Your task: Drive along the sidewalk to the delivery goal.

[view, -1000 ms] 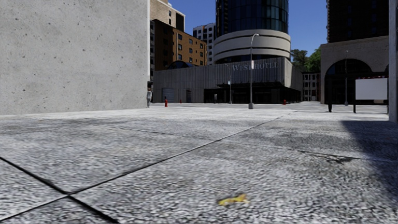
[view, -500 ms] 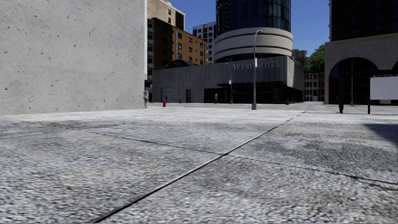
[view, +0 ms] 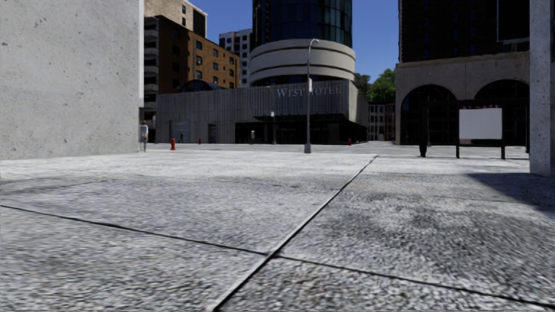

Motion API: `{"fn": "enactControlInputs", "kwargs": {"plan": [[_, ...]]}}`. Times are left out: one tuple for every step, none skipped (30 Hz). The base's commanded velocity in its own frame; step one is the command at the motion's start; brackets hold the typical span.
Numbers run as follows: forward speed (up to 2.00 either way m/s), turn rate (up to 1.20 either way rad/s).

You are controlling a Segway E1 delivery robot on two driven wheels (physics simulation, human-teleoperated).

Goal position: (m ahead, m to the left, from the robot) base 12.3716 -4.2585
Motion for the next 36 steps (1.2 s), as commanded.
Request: {"fn": "enactControlInputs", "kwargs": {"plan": [[2.00,-1.20],[2.00,-1.20],[2.00,-1.20],[2.00,-1.12],[2.00,-0.88],[2.00,-0.88],[2.00,-0.38],[2.00,0.00],[2.00,0.00],[2.00,0.00],[2.00,0.00],[2.00,0.00],[2.00,0.00],[2.00,0.00],[2.00,0.00],[2.00,0.00],[2.00,0.00],[2.00,0.00],[2.00,0.00],[2.00,0.00],[2.00,0.00],[2.00,0.00],[2.00,0.00],[2.00,0.00],[2.00,0.00],[2.00,0.00],[2.00,0.00],[2.00,0.00],[2.00,0.00],[2.00,0.00],[2.00,0.00],[2.00,0.00],[2.00,0.00],[2.00,0.00],[2.00,0.00],[2.00,0.00]]}}
